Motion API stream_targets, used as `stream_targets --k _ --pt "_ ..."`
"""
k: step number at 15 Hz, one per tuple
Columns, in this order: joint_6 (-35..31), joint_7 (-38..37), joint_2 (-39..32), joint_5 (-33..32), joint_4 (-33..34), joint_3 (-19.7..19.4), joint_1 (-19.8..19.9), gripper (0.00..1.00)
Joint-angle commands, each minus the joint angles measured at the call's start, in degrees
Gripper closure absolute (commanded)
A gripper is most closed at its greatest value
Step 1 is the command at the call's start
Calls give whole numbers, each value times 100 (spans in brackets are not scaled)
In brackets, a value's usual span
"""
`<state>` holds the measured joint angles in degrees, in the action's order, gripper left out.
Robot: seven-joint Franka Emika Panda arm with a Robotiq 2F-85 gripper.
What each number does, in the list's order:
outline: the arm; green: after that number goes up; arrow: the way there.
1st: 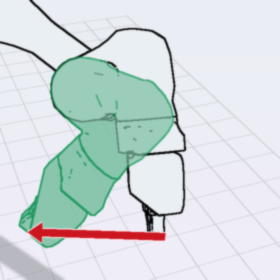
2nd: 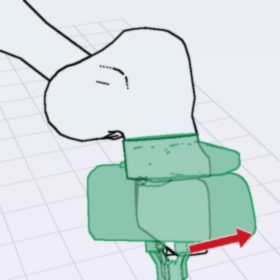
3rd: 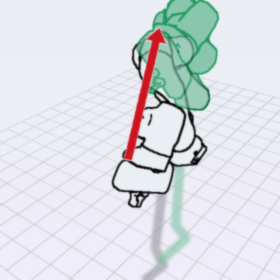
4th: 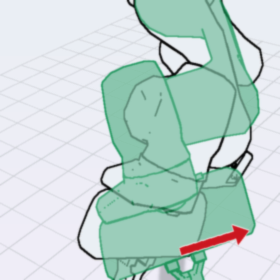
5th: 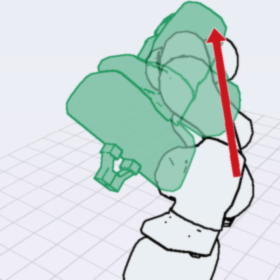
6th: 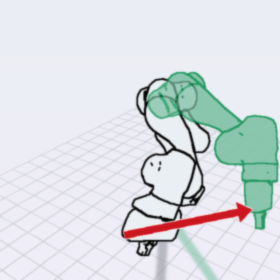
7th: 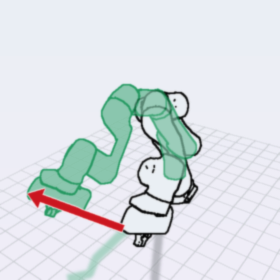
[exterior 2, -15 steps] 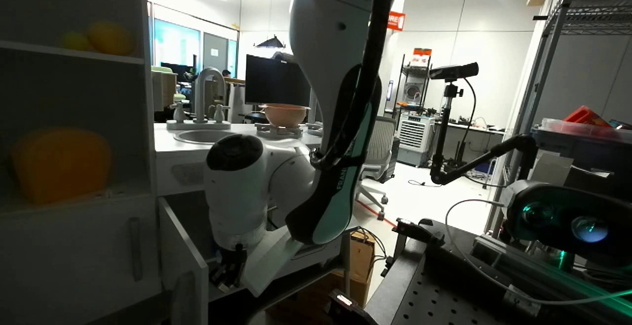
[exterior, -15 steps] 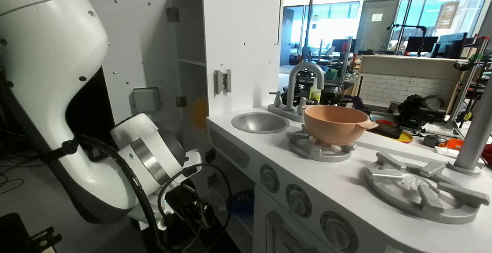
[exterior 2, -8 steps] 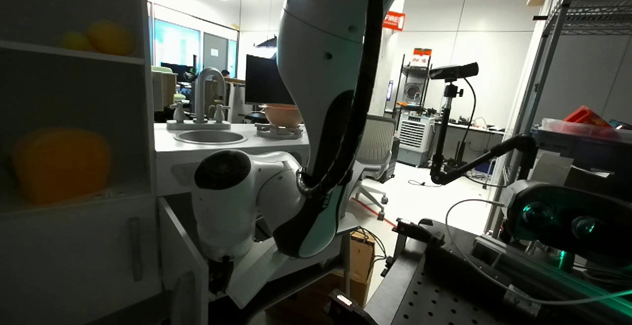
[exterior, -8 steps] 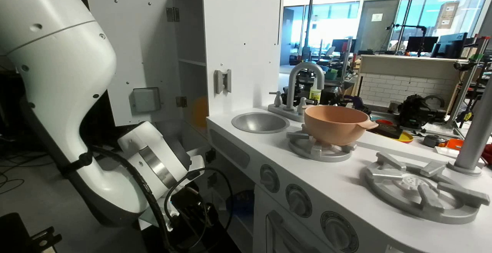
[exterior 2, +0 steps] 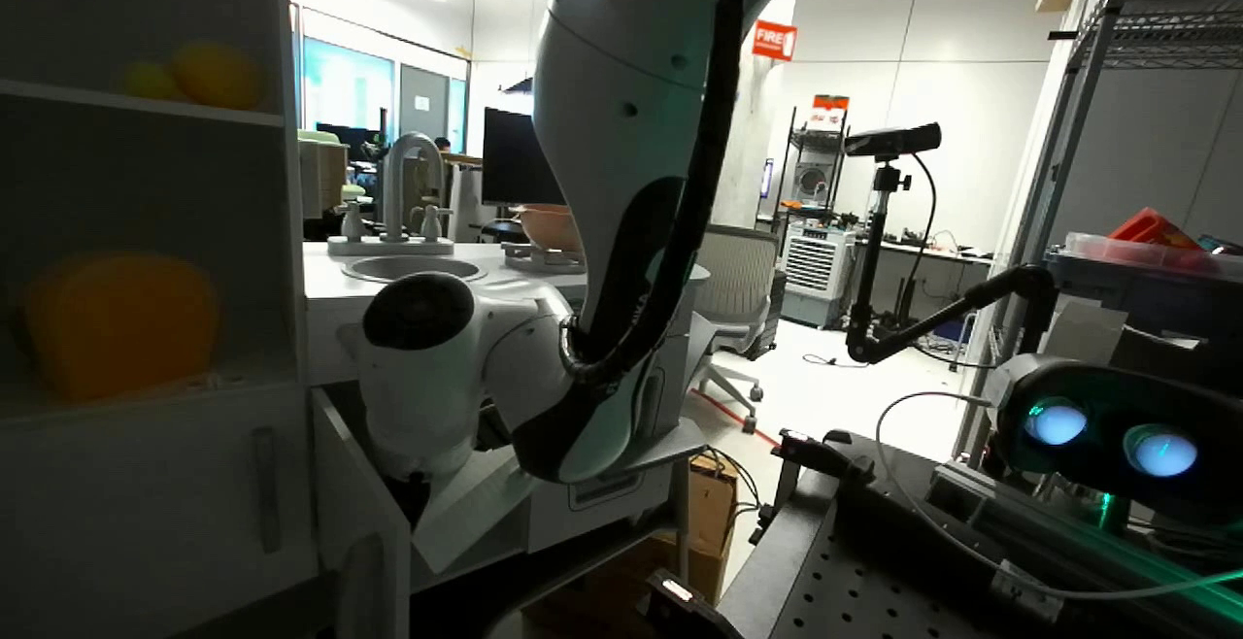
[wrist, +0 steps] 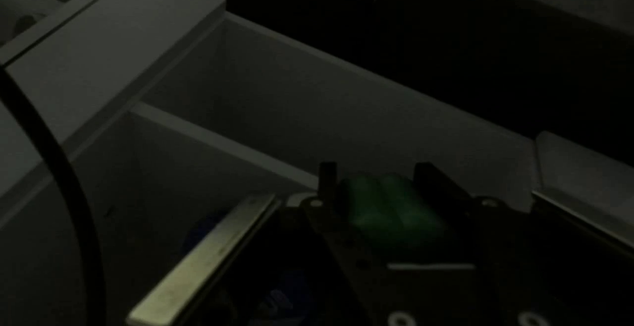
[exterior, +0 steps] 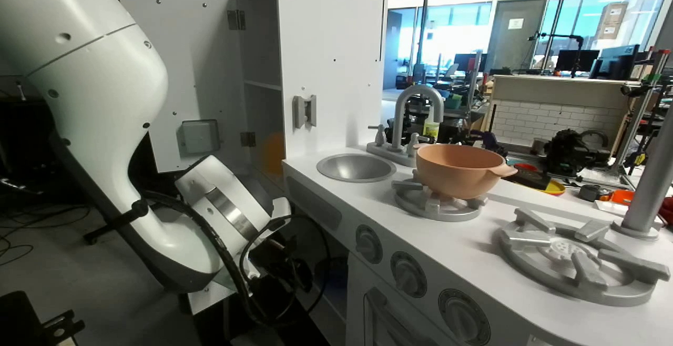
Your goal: Open the second cabinet door from the left, put the blue bottle and green pepper inside it, and then close the cabinet door
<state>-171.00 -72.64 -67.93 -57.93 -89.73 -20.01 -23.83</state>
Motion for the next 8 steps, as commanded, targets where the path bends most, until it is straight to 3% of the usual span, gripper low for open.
stream_targets --k 1,8 --pt "-182 -262 -68 -52 214 -215 -66 81" --pt "-303 -725 -139 -143 298 -519 -241 81"
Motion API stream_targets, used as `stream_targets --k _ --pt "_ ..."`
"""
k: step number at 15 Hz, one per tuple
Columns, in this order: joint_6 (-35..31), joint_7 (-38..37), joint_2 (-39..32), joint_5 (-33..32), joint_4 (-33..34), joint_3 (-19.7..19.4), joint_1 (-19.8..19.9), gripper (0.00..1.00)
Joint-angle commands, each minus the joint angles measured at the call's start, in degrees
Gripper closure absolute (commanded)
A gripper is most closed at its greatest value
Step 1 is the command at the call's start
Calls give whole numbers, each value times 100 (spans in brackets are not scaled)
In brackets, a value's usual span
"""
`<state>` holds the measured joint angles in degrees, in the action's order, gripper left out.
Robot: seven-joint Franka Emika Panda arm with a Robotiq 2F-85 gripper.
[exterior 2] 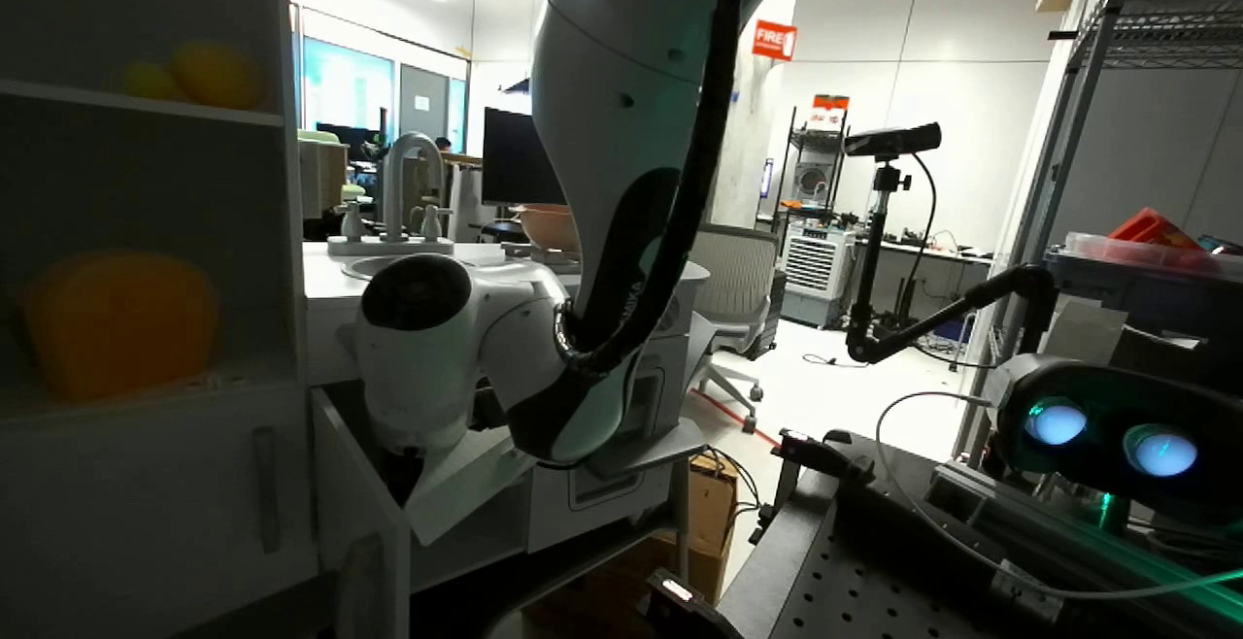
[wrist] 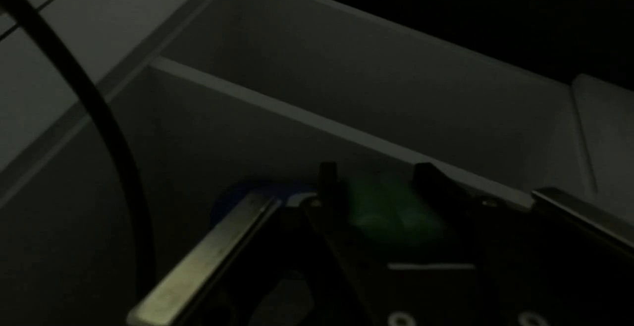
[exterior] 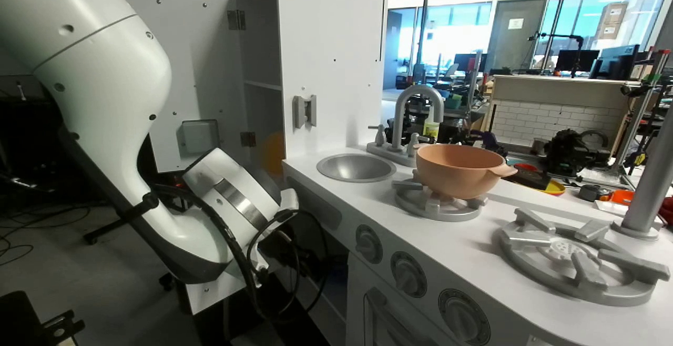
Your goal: Open the second cabinet door from the left, put the blue bottle and green pepper inside it, and then close the cabinet door
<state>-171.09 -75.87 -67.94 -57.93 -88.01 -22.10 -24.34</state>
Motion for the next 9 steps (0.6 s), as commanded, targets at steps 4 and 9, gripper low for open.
stream_targets --k 4,9 --pt "-514 -923 -309 -152 215 -727 -515 81" --pt "-758 -1619 -884 -77 571 -1367 -952 81"
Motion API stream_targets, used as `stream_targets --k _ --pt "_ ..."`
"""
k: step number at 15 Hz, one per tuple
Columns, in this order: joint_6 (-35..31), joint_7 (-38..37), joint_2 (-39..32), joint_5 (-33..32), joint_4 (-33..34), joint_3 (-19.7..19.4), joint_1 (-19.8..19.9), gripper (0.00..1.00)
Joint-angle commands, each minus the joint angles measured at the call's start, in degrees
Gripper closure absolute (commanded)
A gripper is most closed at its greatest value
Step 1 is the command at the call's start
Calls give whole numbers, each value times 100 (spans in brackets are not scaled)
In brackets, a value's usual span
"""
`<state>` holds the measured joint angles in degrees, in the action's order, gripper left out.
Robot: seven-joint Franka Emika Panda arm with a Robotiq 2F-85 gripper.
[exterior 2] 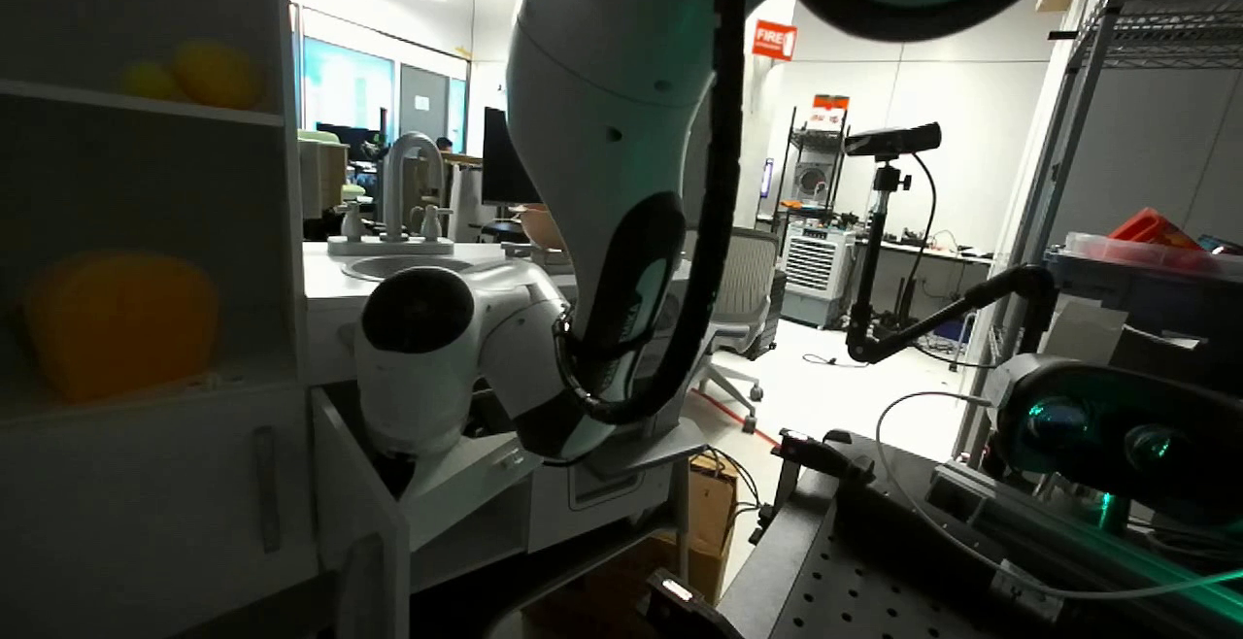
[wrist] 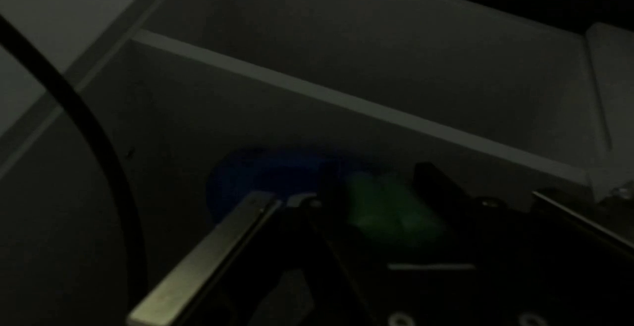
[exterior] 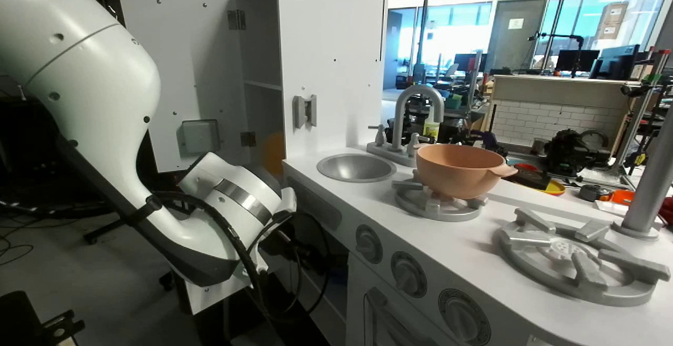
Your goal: Open the second cabinet door from the left, put the blue bottle and green pepper inside it, and then close the cabinet door
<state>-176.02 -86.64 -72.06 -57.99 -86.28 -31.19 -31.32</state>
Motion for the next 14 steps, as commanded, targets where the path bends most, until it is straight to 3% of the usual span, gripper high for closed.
stream_targets --k 1,10,11,12,14 --pt "-300 -681 -619 -49 506 -577 -313 81" --pt "-249 -1289 -1635 15 1747 -1294 -223 81" --pt "-236 -1294 -1651 5 1792 -1322 -219 81" --pt "-70 -1493 -1318 -589 1741 -1049 -50 81" --pt "-67 -1644 -1325 -821 1812 -1036 -19 81"
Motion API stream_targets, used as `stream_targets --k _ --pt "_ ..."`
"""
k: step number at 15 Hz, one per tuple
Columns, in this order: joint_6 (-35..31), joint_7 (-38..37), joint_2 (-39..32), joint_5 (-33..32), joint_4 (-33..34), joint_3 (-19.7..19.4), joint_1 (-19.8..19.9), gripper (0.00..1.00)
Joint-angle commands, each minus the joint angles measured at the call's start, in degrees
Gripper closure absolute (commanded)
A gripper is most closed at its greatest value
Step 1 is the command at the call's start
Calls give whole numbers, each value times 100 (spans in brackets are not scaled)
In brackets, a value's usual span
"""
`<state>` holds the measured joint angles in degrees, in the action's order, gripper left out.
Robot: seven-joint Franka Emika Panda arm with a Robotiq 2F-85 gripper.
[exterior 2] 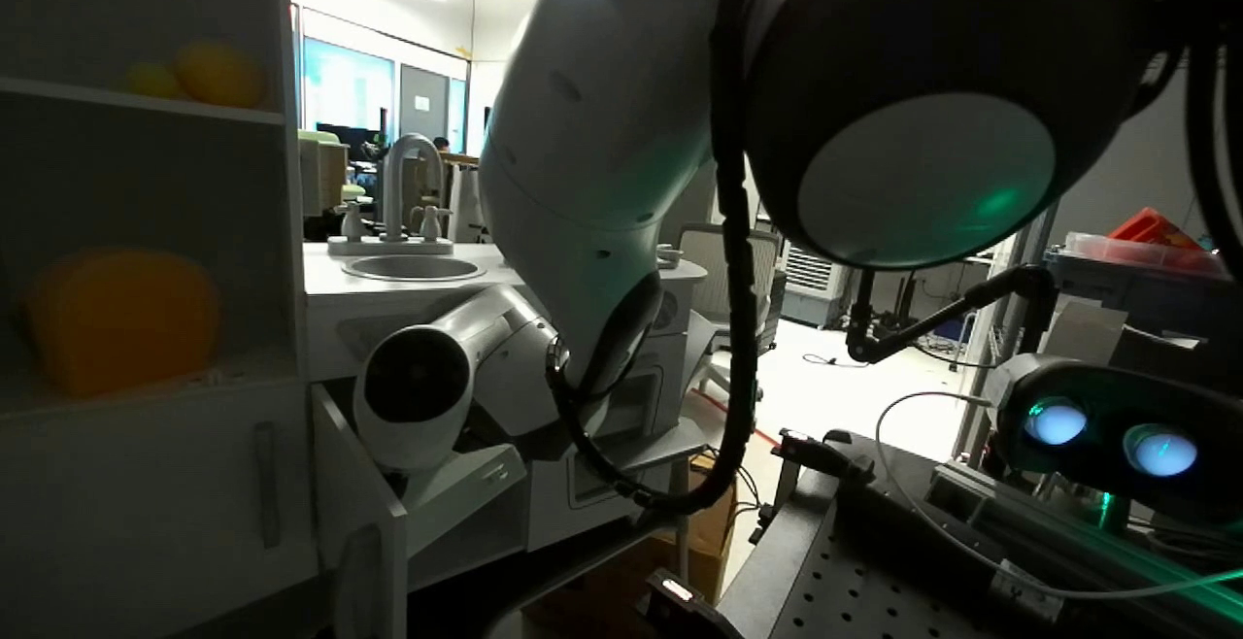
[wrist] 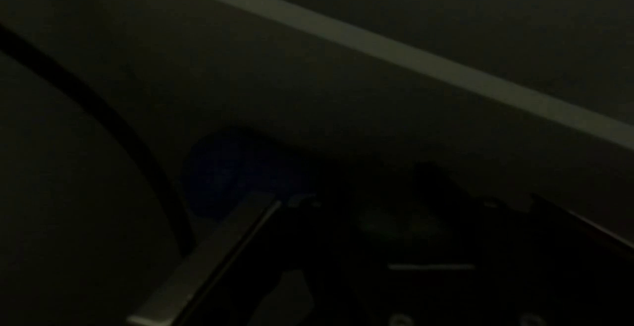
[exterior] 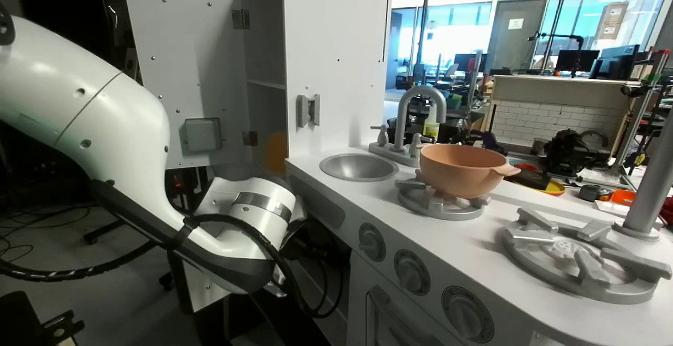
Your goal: Open the second cabinet door from the left, put the blue bottle and green pepper inside it, and then close the cabinet door
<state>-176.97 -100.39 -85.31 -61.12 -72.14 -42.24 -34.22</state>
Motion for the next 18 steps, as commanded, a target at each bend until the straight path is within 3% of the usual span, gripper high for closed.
stream_targets --k 1,8,13,14,15,16,18 --pt "57 -408 1 -720 468 116 332 81" --pt "506 -1155 26 -1826 878 534 676 81" --pt "911 -1412 -153 -2179 1265 809 926 81" --pt "896 -1467 -153 -2263 1312 870 972 69" --pt "914 -1509 -157 -2346 1341 923 1009 31" --pt "902 -1503 -170 -2325 1357 916 1001 30" --pt "914 -1548 -179 -2391 1403 969 1035 16"
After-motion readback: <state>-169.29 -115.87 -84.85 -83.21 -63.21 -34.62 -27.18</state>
